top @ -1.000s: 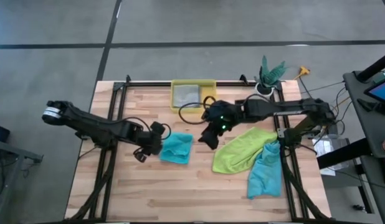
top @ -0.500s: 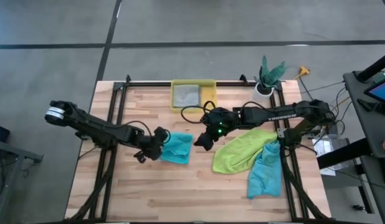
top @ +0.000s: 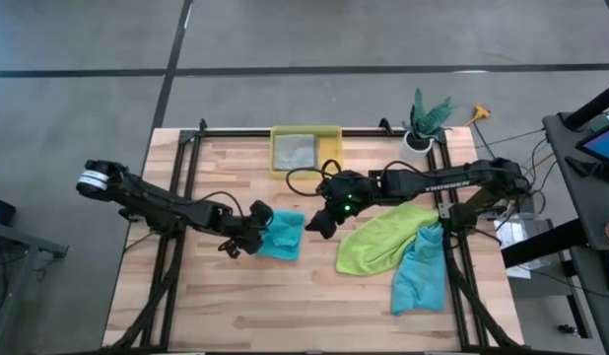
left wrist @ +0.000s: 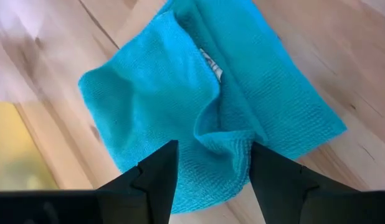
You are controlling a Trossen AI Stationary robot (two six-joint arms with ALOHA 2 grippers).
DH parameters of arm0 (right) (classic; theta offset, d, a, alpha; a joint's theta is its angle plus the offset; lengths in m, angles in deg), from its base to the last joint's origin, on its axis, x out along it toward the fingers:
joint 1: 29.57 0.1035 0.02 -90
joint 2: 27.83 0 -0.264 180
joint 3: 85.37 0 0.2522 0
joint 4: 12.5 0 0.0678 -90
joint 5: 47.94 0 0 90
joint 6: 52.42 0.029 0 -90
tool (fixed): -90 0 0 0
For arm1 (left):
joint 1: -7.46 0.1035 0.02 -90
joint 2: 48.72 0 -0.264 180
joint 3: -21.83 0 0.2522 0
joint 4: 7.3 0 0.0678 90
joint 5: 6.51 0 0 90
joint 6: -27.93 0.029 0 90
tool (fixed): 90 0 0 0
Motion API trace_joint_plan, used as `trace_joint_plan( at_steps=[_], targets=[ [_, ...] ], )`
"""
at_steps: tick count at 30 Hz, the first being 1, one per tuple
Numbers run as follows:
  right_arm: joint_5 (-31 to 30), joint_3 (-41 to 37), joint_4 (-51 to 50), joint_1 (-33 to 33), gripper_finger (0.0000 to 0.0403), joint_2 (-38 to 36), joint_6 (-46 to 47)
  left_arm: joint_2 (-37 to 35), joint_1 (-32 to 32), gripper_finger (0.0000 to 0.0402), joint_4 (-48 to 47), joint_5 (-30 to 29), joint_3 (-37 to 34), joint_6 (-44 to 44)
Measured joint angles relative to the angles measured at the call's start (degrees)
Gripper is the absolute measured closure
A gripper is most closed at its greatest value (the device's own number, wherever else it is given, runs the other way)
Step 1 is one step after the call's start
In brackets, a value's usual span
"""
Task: Fold microfiber towels
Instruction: Fold the blue microfiber cloth
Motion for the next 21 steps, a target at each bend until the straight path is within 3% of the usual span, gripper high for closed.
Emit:
trace_joint_plan(
  at_steps=[6, 14, 21],
  targets=[
    [-0.01, 0.00, -0.02, 0.09, 0.0198, 0.00, 0.00, -1.11, 0.00, 0.0255, 0.05, 0.07, 1.56, -0.16],
    [-0.01, 0.00, -0.08, 0.09, 0.0198, 0.00, -0.27, -1.04, 0.00, 0.0389, -4.47, 3.93, 2.89, -0.44],
    [-0.01, -0.02, -0.04, 0.09, 0.0198, 0.00, -0.42, -1.87, 0.00, 0.0400, -6.21, 4.03, 4.45, -1.81]
  ],
)
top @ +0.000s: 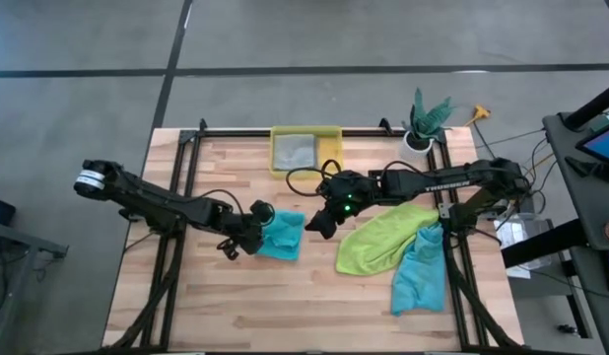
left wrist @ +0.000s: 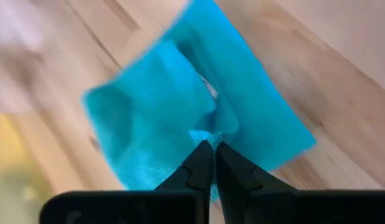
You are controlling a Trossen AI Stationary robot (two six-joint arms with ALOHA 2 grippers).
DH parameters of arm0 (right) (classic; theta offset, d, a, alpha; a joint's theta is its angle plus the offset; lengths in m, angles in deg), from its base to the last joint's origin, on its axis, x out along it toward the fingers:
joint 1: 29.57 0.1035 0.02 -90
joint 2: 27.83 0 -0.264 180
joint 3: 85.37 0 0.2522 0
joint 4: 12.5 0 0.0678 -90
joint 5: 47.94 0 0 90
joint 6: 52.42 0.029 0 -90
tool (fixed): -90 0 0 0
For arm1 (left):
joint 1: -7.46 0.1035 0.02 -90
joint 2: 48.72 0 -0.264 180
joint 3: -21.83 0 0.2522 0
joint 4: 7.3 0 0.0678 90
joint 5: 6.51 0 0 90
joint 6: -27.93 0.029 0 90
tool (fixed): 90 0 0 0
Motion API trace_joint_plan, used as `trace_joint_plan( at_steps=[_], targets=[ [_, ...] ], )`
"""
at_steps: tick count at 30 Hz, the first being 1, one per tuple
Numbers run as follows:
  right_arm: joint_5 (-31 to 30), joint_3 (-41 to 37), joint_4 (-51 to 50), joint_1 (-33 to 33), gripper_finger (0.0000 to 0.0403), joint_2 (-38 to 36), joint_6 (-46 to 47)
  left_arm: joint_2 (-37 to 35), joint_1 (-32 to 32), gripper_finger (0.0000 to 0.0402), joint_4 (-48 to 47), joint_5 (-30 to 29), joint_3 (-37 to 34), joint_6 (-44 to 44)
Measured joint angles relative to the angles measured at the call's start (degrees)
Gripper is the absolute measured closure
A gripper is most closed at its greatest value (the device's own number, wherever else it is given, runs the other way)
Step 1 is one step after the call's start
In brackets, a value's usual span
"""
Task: Fold microfiber towels
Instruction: Fold the blue microfiber cloth
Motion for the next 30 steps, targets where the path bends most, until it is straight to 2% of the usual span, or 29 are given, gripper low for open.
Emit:
trace_joint_plan(
  at_steps=[9, 19, 21, 24, 30],
  targets=[
    [-0.61, 0.00, 0.07, 0.58, 0.0198, 0.01, -4.90, -2.76, 0.00, 0.0401, 0.35, -0.67, 8.38, -7.41],
    [-18.21, -0.42, 1.94, 5.90, 0.0197, 0.49, -19.65, -2.82, -0.01, 0.0401, -0.28, -0.80, 9.67, -11.77],
    [-19.63, -0.42, 3.45, 6.43, 0.0197, 1.84, -21.31, -2.82, -0.02, 0.0401, -0.60, -0.82, 9.65, -11.98],
    [-18.17, -0.12, 7.84, 6.94, 0.0197, 5.97, -22.49, -2.82, 0.00, 0.0401, -0.94, -1.00, 9.63, -12.07],
    [-17.37, 7.91, 9.19, 8.14, 0.0197, 17.95, -22.36, -2.81, 0.00, 0.0401, -1.66, -2.50, 9.60, -13.22]
  ],
)
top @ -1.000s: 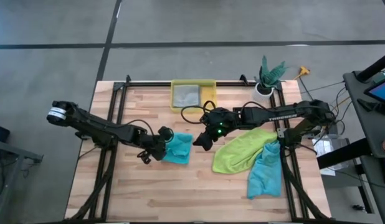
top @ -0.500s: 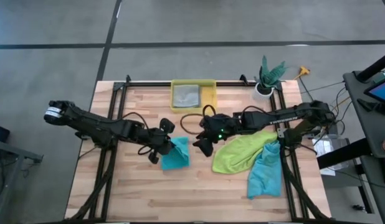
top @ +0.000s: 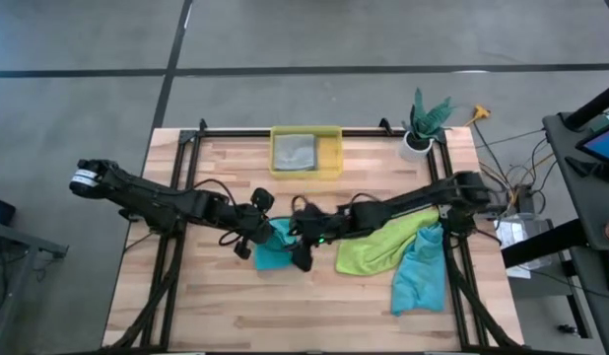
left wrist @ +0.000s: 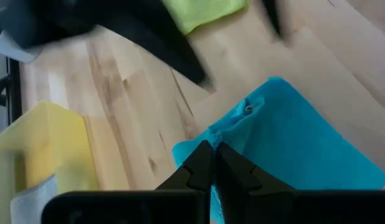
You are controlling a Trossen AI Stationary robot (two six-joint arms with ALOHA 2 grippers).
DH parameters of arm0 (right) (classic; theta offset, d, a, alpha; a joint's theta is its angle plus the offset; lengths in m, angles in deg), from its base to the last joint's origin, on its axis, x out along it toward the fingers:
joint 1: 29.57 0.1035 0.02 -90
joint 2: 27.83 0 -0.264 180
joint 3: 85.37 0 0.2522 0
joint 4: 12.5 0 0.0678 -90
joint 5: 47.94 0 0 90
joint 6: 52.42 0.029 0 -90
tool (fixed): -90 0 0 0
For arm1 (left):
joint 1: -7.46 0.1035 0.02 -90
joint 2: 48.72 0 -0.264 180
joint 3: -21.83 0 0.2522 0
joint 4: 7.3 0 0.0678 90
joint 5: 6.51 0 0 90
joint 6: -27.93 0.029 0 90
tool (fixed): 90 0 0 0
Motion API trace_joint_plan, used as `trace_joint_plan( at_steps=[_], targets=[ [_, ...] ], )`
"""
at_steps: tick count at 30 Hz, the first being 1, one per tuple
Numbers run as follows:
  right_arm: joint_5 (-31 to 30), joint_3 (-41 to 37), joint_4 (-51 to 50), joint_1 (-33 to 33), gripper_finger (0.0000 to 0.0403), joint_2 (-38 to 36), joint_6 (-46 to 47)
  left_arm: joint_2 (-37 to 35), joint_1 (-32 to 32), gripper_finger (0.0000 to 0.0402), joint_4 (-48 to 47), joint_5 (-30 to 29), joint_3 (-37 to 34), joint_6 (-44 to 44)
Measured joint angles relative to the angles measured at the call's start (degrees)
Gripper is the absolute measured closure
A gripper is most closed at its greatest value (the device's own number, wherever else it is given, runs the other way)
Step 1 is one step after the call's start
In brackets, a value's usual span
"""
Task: Fold microfiber towels
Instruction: Fold the blue microfiber cloth
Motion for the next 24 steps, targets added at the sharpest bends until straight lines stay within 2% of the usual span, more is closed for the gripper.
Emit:
trace_joint_plan(
  at_steps=[3, 8, 13, 15, 18, 19, 24],
  targets=[
    [0.02, 5.30, -0.74, 0.50, 0.0186, 4.86, 0.68, 0.01, 0.00, 0.0401, -1.48, -0.03, 0.00, -2.67],
    [-0.53, 13.01, -6.93, 0.76, 0.0145, 9.91, 2.68, -0.01, 0.00, 0.0402, -4.30, -0.02, 0.00, -7.74],
    [-1.12, 18.41, -13.84, 0.88, 0.0113, 10.93, 3.28, 0.00, 0.00, 0.0402, -6.23, 0.01, -0.02, -9.28],
    [-3.65, 19.94, -17.29, 1.14, 0.0111, 10.52, 3.26, -0.01, 0.00, 0.0402, -6.17, 0.01, -0.02, -9.30],
    [-10.79, 20.62, -21.38, 1.87, 0.0112, 10.39, 3.23, -0.23, 0.00, 0.0402, -5.98, 0.01, -0.02, -10.13],
    [-11.53, 20.02, -20.57, 1.96, 0.0112, 10.40, 3.28, -0.32, 0.00, 0.0402, -5.71, 0.01, 0.00, -10.90],
    [-10.14, 17.32, -14.92, 2.95, 0.0113, 11.77, 6.58, -0.96, 0.00, 0.0402, -5.40, 0.01, 0.00, -12.29]
  ],
)
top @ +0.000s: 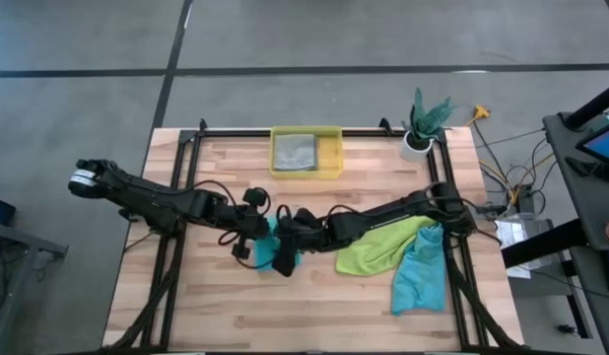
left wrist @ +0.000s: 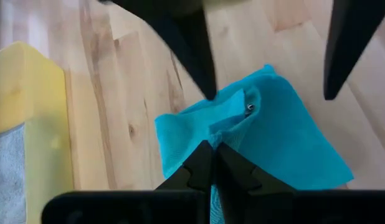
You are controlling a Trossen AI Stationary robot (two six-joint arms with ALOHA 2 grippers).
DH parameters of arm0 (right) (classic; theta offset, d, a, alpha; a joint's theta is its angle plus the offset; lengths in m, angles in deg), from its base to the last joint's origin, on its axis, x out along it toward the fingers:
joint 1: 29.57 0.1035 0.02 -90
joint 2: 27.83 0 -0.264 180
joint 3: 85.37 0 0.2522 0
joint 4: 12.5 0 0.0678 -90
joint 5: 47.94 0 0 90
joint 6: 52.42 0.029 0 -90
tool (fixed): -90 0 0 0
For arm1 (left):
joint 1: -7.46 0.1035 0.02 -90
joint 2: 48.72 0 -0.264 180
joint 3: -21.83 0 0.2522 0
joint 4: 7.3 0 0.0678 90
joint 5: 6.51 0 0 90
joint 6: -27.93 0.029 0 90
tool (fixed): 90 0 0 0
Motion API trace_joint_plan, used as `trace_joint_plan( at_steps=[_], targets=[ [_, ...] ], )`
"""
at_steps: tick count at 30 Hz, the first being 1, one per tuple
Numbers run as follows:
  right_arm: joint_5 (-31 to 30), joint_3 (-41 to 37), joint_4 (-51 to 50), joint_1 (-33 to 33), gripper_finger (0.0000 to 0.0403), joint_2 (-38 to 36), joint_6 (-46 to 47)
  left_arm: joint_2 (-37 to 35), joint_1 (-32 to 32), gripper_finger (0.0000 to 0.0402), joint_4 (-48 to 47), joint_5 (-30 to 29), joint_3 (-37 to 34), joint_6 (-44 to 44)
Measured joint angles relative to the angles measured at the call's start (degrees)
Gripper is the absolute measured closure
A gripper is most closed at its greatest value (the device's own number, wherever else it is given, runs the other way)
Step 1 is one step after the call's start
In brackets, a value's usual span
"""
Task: Fold microfiber towels
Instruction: Fold the blue microfiber cloth
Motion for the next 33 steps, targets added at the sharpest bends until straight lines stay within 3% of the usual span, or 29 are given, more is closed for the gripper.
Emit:
trace_joint_plan(
  at_steps=[6, 13, 25, 33],
  targets=[
    [-5.16, -1.72, 0.68, 0.82, 0.0113, 2.16, 0.71, -0.92, 0.00, 0.0402, 0.33, 0.00, 0.00, -1.89],
    [-5.21, -2.02, 0.54, 0.28, 0.0120, 5.24, 1.22, -1.59, -0.07, 0.0401, -0.21, 0.03, 0.07, -2.95],
    [-5.28, -1.36, -3.80, 0.40, 0.0209, 5.27, 1.18, -1.71, -0.04, 0.0401, -1.72, 0.16, 0.00, -2.97],
    [-5.30, 0.08, -1.21, 0.78, 0.0222, 5.20, 0.49, -1.71, -0.03, 0.0401, -1.65, 0.16, 0.00, -3.04]
  ],
)
